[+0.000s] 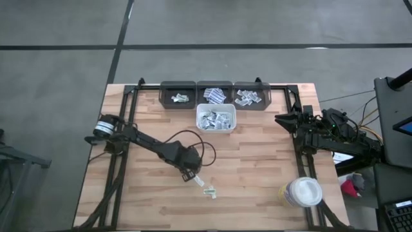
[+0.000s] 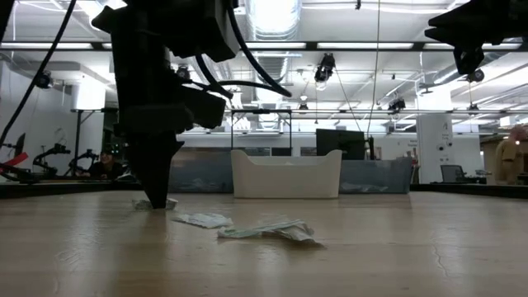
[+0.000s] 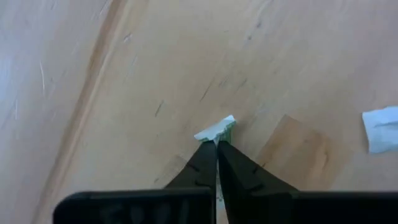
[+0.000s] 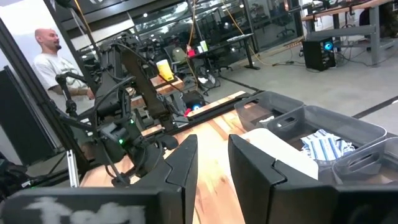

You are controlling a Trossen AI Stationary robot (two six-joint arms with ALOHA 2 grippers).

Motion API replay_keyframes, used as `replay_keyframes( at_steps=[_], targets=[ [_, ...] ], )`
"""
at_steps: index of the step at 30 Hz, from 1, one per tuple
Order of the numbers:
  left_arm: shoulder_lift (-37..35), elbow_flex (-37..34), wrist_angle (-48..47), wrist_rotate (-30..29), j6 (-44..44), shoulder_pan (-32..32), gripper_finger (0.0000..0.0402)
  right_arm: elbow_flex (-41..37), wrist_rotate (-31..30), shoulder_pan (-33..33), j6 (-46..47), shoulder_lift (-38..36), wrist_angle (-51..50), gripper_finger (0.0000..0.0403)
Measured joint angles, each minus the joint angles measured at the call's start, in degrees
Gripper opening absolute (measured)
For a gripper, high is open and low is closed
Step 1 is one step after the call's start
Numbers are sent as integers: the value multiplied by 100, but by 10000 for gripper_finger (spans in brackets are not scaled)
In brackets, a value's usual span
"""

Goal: Pick & Place First Aid Supplies
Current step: Put the green bandage into the left black bin

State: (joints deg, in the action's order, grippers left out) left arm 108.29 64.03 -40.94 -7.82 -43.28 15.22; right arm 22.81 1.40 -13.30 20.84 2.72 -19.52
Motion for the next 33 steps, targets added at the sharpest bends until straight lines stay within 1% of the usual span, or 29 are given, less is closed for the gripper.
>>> replay_keyframes(
  at_steps=[4,6,8,10,13,15,18,20,21,24,27,30,32,33],
  targets=[
    [-250,110,-170,-23,577,-22,2,0,-1,-2,0,0,-1,80],
    [-439,149,-394,-186,869,-33,1,0,1,0,0,0,-1,75],
    [-759,168,-851,-569,1110,-82,0,0,-1,0,-1,0,-1,71],
    [-1244,292,-1016,-1214,1287,-187,0,0,-1,-1,0,0,-1,68],
    [-1920,253,-1391,-2131,1746,-475,0,0,-1,-2,-2,0,-1,65],
    [-2348,245,-1257,-2495,2241,-793,0,0,-1,-4,-2,0,-1,63],
    [-2984,252,-1216,-2597,3035,-1602,0,0,-1,-7,-2,0,0,65],
    [-3213,257,-1028,-2451,3588,-2293,0,0,0,-7,-2,0,1,68],
    [-3280,248,-888,-2246,3882,-2669,0,0,-1,-7,-2,0,1,70],
    [-3359,278,-317,-1313,4679,-3816,0,0,-1,-9,-2,0,1,76],
    [-3129,289,234,-329,5287,-4827,0,0,-1,-9,1,0,1,81],
    [-2711,296,515,319,5583,-5474,0,0,-1,-9,15,0,1,86],
    [-2359,396,535,554,5697,-5718,0,0,-1,-9,17,0,1,88],
    [-2162,456,539,583,5740,-5786,0,0,-1,-9,17,0,1,89]
  ],
)
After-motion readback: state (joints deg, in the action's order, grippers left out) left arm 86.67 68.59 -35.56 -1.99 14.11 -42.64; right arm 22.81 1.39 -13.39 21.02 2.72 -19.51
